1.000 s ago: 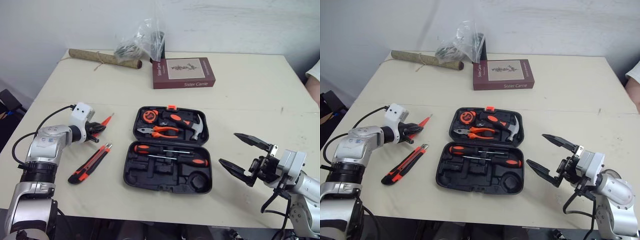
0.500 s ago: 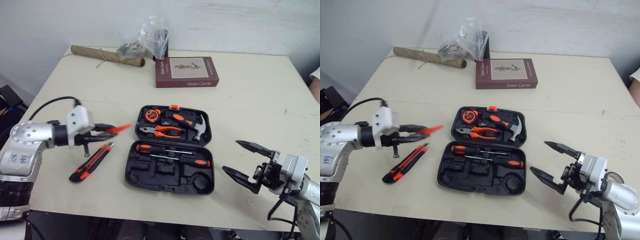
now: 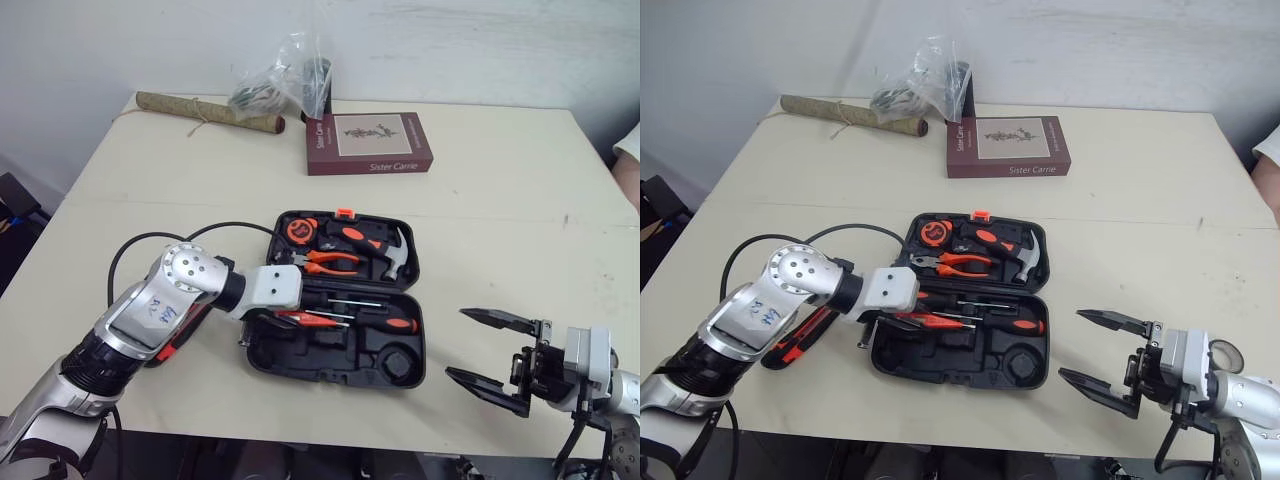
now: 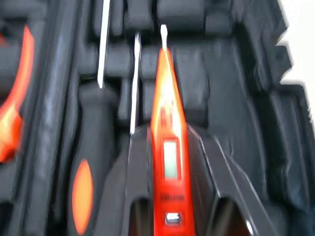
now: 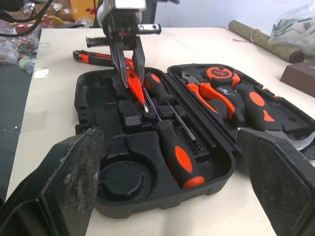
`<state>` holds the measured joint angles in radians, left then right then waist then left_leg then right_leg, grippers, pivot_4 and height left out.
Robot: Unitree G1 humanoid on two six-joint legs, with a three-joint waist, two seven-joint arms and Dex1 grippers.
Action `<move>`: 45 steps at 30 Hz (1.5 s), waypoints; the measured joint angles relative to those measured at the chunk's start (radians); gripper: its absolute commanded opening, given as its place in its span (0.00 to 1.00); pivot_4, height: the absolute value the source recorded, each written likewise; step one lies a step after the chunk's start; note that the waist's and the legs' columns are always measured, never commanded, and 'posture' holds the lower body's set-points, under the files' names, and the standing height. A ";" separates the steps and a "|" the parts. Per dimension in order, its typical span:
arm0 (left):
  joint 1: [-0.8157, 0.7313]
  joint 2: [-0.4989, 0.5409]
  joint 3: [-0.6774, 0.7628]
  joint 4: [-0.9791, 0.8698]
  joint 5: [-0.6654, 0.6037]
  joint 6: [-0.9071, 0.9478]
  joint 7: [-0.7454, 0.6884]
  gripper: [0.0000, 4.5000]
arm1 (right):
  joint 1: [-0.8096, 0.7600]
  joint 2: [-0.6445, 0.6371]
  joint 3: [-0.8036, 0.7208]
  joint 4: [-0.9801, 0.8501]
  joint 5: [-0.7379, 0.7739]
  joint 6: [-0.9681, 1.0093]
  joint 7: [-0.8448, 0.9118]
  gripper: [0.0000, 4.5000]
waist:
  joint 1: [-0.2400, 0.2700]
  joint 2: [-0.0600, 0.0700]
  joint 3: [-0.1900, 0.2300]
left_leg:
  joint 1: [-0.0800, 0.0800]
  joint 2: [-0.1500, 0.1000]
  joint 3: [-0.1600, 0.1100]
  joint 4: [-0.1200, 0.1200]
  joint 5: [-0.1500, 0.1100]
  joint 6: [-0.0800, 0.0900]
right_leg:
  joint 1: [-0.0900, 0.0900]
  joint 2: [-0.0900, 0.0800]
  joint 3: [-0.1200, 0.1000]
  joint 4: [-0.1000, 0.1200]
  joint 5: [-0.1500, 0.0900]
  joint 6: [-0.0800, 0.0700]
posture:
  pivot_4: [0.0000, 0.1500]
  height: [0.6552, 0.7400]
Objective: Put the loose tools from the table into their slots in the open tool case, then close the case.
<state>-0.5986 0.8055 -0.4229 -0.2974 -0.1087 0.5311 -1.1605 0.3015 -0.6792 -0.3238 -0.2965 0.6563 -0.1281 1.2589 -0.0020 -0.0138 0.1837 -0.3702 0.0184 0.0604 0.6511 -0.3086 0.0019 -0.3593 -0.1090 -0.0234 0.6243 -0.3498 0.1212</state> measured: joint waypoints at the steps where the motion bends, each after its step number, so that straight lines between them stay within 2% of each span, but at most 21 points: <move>1: -0.009 -0.002 -0.004 0.000 0.006 0.005 0.000 0.07 | 0.003 0.000 0.000 -0.003 -0.001 0.000 -0.003 1.00 | 0.000 0.000 0.000 | 0.000 0.000 0.000 0.000 0.000 0.000 | 0.000 0.000 0.000 0.000 0.000 0.000 | 1.00 1.00; 14: -0.035 -0.009 -0.044 -0.029 0.052 0.082 -0.016 0.07 | 0.012 0.009 0.000 -0.016 -0.024 -0.002 -0.031 1.00 | 0.001 0.000 0.000 | 0.000 0.000 0.000 0.001 0.000 0.000 | 0.000 -0.001 0.000 0.000 0.000 0.000 | 1.00 1.00; 27: -0.085 0.023 -0.130 -0.040 0.157 0.058 -0.048 0.07 | -0.012 0.019 0.009 -0.034 -0.041 0.007 -0.061 1.00 | -0.002 0.000 0.000 | 0.001 0.001 0.001 0.001 0.000 0.000 | 0.000 0.000 0.001 0.001 0.000 0.000 | 1.00 1.00; 32: -0.086 -0.014 -0.127 -0.031 0.166 0.080 -0.050 0.07 | -0.025 0.018 0.017 -0.082 -0.041 0.048 -0.097 1.00 | 0.001 0.000 0.000 | 0.001 0.000 0.000 0.002 0.000 0.000 | 0.001 0.000 0.001 0.002 0.000 0.000 | 1.00 1.00; 36: -0.085 -0.025 -0.115 -0.032 0.149 0.098 -0.061 0.50 | -0.051 0.005 0.030 -0.109 -0.041 0.088 -0.120 1.00 | 0.002 0.000 0.000 | 0.000 -0.001 0.000 0.003 0.000 0.001 | 0.000 -0.001 0.001 0.002 0.000 0.000 | 1.00 1.00; 37: -0.086 -0.025 -0.110 -0.039 0.136 0.106 -0.071 0.55 | -0.054 0.000 0.030 -0.111 -0.040 0.095 -0.124 1.00 | 0.002 0.000 0.000 | -0.001 -0.001 0.000 0.003 0.000 0.001 | 0.000 -0.001 0.001 0.002 0.000 0.000 | 1.00 1.00; 42: -0.173 0.049 -0.032 -0.129 0.006 0.190 -0.193 0.55 | -0.102 -0.034 0.031 -0.130 -0.029 0.154 -0.136 1.00 | -0.002 -0.001 0.001 | -0.002 0.000 -0.001 0.004 0.000 0.001 | 0.000 0.000 0.001 0.002 0.000 0.000 | 1.00 1.00; 45: -0.173 0.072 0.029 -0.163 -0.042 0.221 -0.208 0.55 | -0.122 -0.043 0.032 -0.130 -0.027 0.180 -0.142 1.00 | -0.003 -0.001 0.001 | 0.000 0.000 0.000 0.003 0.000 0.001 | 0.000 0.000 0.001 0.002 0.000 0.000 | 1.00 1.00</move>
<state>-0.7713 0.8774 -0.3937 -0.4608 -0.1504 0.7522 -1.3687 0.1793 -0.7226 -0.2913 -0.4263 0.6295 0.0518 1.1172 -0.0052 -0.0149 0.1843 -0.3703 0.0184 0.0604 0.6546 -0.3084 0.0028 -0.3591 -0.1090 -0.0221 0.6262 -0.3499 0.1211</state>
